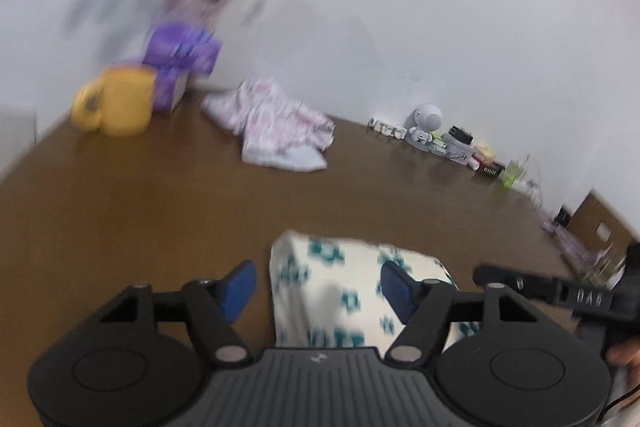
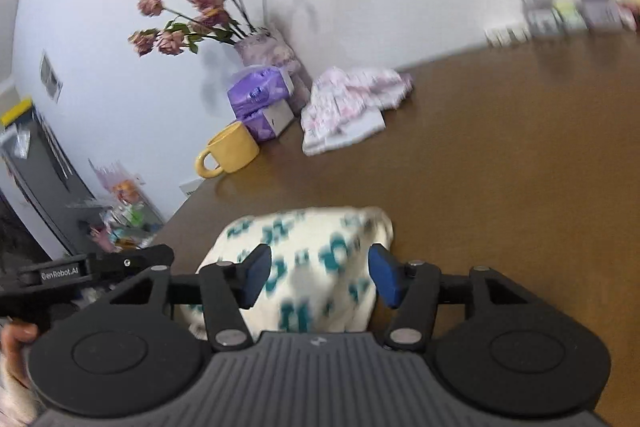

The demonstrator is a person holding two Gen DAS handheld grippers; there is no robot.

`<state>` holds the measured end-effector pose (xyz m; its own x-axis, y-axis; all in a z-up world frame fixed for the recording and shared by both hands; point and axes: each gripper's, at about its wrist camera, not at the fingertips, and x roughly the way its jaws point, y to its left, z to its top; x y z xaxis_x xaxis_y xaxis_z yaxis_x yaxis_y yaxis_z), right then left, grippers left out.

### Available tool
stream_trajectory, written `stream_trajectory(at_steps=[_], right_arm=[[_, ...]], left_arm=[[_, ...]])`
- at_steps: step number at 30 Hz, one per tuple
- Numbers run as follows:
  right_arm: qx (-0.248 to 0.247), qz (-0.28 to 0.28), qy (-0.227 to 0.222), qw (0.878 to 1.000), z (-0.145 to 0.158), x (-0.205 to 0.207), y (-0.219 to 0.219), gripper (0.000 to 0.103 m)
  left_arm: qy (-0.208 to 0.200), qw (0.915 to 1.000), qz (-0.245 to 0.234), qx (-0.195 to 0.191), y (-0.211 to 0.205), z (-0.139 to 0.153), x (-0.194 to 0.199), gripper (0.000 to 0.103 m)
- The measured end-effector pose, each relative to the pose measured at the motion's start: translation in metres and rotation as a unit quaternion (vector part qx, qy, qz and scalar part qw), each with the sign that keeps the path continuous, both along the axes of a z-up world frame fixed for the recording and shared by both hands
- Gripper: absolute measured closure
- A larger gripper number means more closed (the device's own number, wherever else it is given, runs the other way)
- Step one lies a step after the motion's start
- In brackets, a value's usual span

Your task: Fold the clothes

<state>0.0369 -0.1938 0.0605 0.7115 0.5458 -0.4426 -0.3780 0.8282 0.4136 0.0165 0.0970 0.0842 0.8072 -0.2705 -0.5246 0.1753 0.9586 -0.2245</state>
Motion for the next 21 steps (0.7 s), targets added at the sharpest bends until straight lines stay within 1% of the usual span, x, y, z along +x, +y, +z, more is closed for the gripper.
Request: stream_trajectory(at_steps=[1,2,3,4,5,8,10,12,14,17,19,21], right_arm=[[-0.014,0.009,-0.007,1.0,0.004,0.007,0.009,0.058],[-0.029,0.022,-0.009,0.999,0.006,0.014,0.018,0.066],[-0.043,0.034,-0.011,0.998,0.008,0.021,0.028,0.075],[-0.058,0.046,-0.013,0.997,0.011,0.029,0.038,0.079],[-0.073,0.054,-0.008,0.996,0.009,0.034,0.046,0.082],[-0.114,0.066,0.013,0.991,-0.002,0.044,0.066,0.081],[-0.124,0.064,0.017,0.99,-0.01,0.045,0.07,0.081],[-0.126,0.066,0.021,0.99,-0.011,0.046,0.071,0.082],[-0.127,0.069,0.025,0.989,-0.011,0.047,0.07,0.082],[-0.129,0.073,0.027,0.989,-0.007,0.047,0.067,0.081],[-0.133,0.075,0.03,0.988,-0.007,0.049,0.067,0.081],[-0.137,0.077,0.033,0.987,-0.006,0.051,0.067,0.081]], left_arm=[[-0.006,0.9996,-0.01,0.024,-0.009,0.003,0.006,0.061],[-0.005,0.9988,-0.023,0.044,-0.018,0.003,0.013,0.065],[-0.003,0.9974,-0.036,0.062,-0.027,0.003,0.021,0.073],[0.005,0.9962,-0.044,0.074,-0.033,0.0,0.028,0.077],[0.014,0.995,-0.052,0.085,-0.039,-0.003,0.035,0.078],[0.046,0.9914,-0.062,0.106,-0.047,-0.018,0.048,0.08],[0.057,0.9896,-0.07,0.112,-0.047,-0.022,0.051,0.079],[0.068,0.9875,-0.078,0.119,-0.047,-0.027,0.054,0.079],[0.073,0.9873,-0.084,0.114,-0.045,-0.021,0.057,0.079],[0.063,0.9861,-0.097,0.12,-0.046,-0.007,0.064,0.079],[0.069,0.9837,-0.108,0.127,-0.051,-0.004,0.074,0.079],[0.083,0.9804,-0.118,0.134,-0.057,-0.007,0.086,0.081]])
